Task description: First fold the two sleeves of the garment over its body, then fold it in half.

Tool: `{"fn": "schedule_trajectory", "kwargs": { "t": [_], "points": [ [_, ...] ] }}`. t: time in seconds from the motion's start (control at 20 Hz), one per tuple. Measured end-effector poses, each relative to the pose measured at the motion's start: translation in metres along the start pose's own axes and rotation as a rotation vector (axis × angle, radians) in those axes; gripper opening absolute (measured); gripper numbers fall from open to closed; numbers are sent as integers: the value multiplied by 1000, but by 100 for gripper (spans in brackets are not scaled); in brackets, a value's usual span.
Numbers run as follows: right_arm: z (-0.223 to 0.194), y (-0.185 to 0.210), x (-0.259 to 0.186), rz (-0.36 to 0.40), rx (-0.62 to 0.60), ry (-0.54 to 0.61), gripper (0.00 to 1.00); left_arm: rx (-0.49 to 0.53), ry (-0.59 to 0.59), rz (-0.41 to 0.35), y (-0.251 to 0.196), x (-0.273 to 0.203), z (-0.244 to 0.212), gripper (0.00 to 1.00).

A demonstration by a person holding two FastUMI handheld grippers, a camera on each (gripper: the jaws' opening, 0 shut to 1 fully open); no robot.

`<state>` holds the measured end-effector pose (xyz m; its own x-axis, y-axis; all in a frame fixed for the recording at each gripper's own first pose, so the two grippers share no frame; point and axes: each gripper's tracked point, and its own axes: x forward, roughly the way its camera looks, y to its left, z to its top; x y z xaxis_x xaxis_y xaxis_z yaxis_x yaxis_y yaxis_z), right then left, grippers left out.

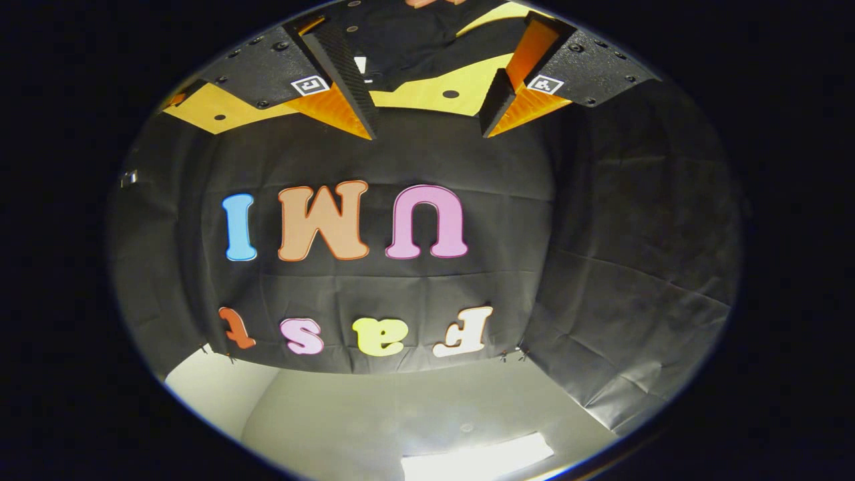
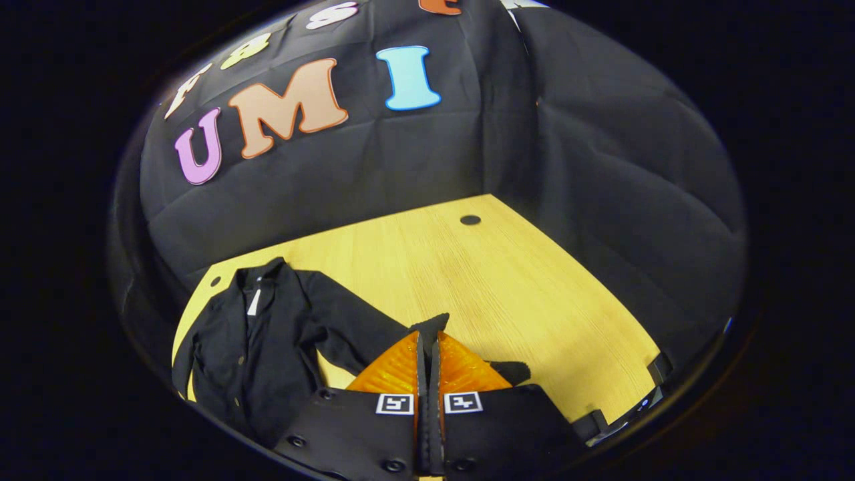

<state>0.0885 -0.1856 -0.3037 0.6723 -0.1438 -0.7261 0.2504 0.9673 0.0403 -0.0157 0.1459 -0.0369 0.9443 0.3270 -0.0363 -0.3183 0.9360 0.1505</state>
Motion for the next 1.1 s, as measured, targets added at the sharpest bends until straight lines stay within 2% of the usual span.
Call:
{"fn": "schedule_trajectory", "kwargs": {
  "t": [0.15,0.55,1.0,1.05,1.1],
  "points": [
    [25,36,-5,39,-21,-48,2,-4,2,39,31,1,-3,90],
    [74,171,-12,174,-85,-141,2,-3,39,135,118,5,-19,90],
    [71,303,-11,279,-170,-159,2,1,87,217,208,4,-42,90],
    [70,317,-10,293,-176,-160,5,5,89,230,218,3,-42,90],
    [69,330,-10,307,-182,-158,2,10,91,244,227,0,-43,90]
  ]
}}
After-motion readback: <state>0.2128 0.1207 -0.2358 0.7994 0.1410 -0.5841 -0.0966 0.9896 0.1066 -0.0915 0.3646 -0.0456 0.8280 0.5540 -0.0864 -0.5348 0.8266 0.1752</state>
